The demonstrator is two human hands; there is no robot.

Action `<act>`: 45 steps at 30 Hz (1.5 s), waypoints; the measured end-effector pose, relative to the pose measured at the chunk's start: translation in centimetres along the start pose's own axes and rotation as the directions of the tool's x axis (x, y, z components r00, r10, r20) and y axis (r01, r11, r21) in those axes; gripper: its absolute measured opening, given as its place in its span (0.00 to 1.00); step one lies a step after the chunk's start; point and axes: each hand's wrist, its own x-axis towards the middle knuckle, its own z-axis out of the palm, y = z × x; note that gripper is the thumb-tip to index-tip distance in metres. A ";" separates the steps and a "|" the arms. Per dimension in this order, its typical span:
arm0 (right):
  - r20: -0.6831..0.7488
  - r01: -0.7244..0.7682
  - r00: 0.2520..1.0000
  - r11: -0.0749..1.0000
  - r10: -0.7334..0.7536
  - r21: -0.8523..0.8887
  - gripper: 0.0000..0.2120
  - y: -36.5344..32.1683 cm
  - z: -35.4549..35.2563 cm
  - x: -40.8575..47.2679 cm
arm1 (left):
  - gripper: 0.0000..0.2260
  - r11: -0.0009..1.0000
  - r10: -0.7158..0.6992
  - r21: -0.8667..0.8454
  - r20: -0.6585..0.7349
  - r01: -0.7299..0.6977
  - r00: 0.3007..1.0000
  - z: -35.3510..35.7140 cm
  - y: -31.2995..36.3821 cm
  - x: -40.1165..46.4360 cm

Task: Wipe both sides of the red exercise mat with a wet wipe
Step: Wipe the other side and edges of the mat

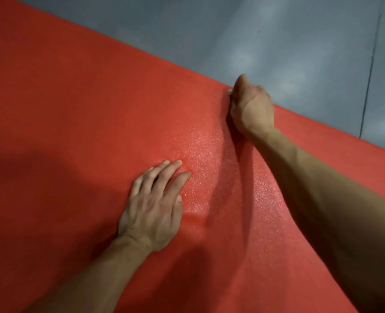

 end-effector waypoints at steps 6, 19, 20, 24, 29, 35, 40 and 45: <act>0.230 0.643 0.734 0.763 -0.639 0.069 0.11 -5.5 0.4 -5.7 | 0.23 1.000 0.005 0.005 -0.006 -0.005 1.000 0.0 -0.1 0.1; 0.212 0.655 0.728 0.752 -0.652 0.065 0.09 -6.6 0.4 -6.4 | 0.24 0.999 0.024 -0.028 0.042 -0.023 0.999 0.2 -0.6 0.0; 0.170 0.617 0.775 0.787 -0.609 0.007 0.12 -5.8 0.6 -4.9 | 0.24 0.999 0.030 -0.031 0.044 -0.029 0.999 0.3 -0.7 -0.1; 0.001 0.061 0.998 0.995 -0.061 -0.073 0.11 -1.4 0.7 2.0 | 0.24 1.000 0.024 -0.016 0.056 -0.023 0.998 0.4 -0.7 -0.3; 0.032 0.166 0.985 0.984 -0.168 0.059 0.09 -6.9 2.0 0.7 | 0.24 0.999 0.030 -0.036 0.052 -0.028 0.998 0.4 -0.8 -0.2; 0.050 0.276 0.960 0.960 -0.274 -0.036 0.09 -6.3 1.4 2.8 | 0.24 0.998 0.034 -0.058 0.039 -0.032 0.999 0.4 -0.9 -0.2; 0.079 0.340 0.934 0.936 -0.348 0.095 0.09 -7.5 1.8 1.5 | 0.24 0.998 0.036 -0.060 0.005 -0.036 0.999 0.5 -0.9 -0.2; 0.178 0.595 0.779 0.798 -0.602 0.094 0.12 -7.1 2.6 -0.8 | 0.24 0.998 0.037 -0.055 0.006 -0.037 0.999 0.4 -0.8 0.0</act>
